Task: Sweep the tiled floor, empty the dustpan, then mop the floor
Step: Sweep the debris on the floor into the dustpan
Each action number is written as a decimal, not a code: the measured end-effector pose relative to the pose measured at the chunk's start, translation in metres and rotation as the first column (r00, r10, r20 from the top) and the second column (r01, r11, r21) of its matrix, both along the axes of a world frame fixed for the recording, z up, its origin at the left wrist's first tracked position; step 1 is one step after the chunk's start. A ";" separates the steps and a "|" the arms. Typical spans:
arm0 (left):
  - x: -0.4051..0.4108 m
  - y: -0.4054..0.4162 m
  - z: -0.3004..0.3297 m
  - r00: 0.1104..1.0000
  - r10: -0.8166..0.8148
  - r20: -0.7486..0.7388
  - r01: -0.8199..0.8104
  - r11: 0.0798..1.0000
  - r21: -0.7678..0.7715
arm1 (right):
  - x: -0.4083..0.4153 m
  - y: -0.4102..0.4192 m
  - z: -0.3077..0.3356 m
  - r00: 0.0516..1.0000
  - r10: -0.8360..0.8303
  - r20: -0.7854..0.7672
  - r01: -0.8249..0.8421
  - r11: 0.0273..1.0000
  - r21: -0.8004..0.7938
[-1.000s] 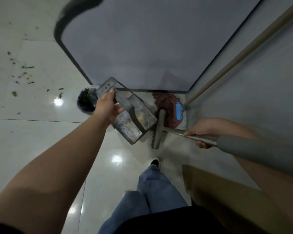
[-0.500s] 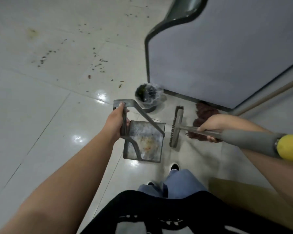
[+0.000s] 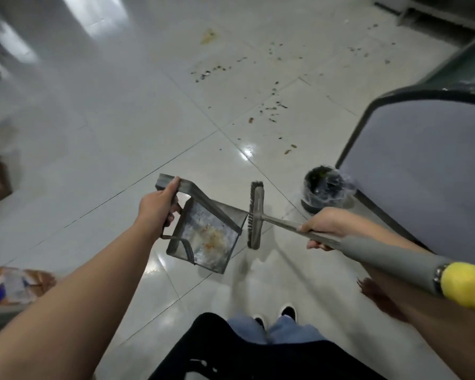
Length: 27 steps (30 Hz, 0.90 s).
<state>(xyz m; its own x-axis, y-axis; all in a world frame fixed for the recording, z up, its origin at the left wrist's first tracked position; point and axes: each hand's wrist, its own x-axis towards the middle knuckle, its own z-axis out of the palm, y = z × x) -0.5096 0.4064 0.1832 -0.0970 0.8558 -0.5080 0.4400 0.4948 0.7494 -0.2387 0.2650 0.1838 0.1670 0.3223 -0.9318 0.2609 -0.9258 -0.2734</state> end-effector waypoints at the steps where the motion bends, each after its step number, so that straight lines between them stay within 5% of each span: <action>1: -0.006 0.003 0.002 0.999 0.031 0.012 -0.031 0.999 0.010 | 0.001 0.012 -0.001 1.000 -0.013 -0.003 0.014 1.000 0.004; 7: -0.017 0.037 0.005 0.988 0.152 0.026 -0.154 0.983 0.096 | 0.001 0.073 -0.006 0.991 -0.134 -0.028 0.136 0.986 0.092; 12: -0.011 0.094 -0.019 0.992 0.123 0.005 -0.123 0.986 0.116 | 0.020 0.141 -0.019 0.955 -0.271 -0.118 0.274 0.962 0.009; 20: 0.030 0.227 -0.030 0.996 -0.080 0.029 0.080 0.997 -0.004 | 0.052 0.244 -0.038 0.897 -0.419 -0.140 0.407 0.907 -0.106; 27: 0.098 0.320 -0.048 0.944 -0.328 0.032 0.329 0.938 -0.113 | 0.098 0.295 -0.066 0.744 -0.633 -0.212 0.621 0.773 -0.129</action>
